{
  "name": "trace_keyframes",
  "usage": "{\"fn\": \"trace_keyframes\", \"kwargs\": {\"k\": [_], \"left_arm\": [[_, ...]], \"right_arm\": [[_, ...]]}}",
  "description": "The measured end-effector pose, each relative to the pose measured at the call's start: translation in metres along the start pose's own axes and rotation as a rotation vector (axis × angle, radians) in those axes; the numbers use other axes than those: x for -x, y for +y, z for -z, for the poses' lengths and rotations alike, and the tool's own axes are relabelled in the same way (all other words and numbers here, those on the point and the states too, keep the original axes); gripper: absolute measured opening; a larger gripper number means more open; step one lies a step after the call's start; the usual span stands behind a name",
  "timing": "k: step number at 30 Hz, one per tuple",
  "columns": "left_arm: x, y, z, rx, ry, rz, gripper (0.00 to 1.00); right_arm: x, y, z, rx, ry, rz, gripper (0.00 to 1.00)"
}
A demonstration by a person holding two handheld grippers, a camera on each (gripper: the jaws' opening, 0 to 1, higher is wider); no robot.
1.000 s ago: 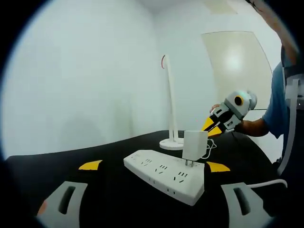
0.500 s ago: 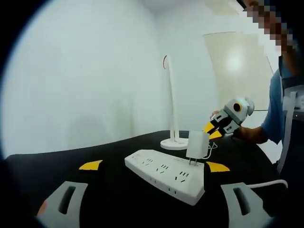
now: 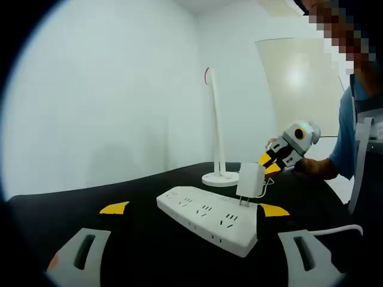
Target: Insert the desk lamp plug into the socket, turn on the power strip switch, turn on the lamp switch, then turn off the lamp switch, turn off the power strip switch, and remove the plug from the socket.
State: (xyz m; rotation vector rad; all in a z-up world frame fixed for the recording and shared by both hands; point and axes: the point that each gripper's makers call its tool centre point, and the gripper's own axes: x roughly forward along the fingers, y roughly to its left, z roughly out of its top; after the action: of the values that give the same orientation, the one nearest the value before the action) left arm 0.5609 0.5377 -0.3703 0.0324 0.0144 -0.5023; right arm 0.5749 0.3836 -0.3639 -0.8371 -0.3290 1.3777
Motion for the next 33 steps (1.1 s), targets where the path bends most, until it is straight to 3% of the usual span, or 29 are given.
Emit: {"fn": "trace_keyframes", "kwargs": {"k": [17, 25, 33], "left_arm": [[-0.001, 0.001, 0.001, -0.001, 0.001, -0.001, 0.81], [-0.001, 0.000, 0.000, 0.001, -0.002, 0.005, 0.80], [-0.001, -0.007, -0.005, 0.007, -0.018, 0.012, 0.72]], "right_arm": [[0.002, 0.004, 0.012, 0.027, 0.038, -0.004, 0.06], [0.002, 0.003, 0.010, 0.033, 0.036, -0.006, 0.06], [0.001, 0.002, 0.006, 0.147, 0.087, -0.014, 0.06]]}}
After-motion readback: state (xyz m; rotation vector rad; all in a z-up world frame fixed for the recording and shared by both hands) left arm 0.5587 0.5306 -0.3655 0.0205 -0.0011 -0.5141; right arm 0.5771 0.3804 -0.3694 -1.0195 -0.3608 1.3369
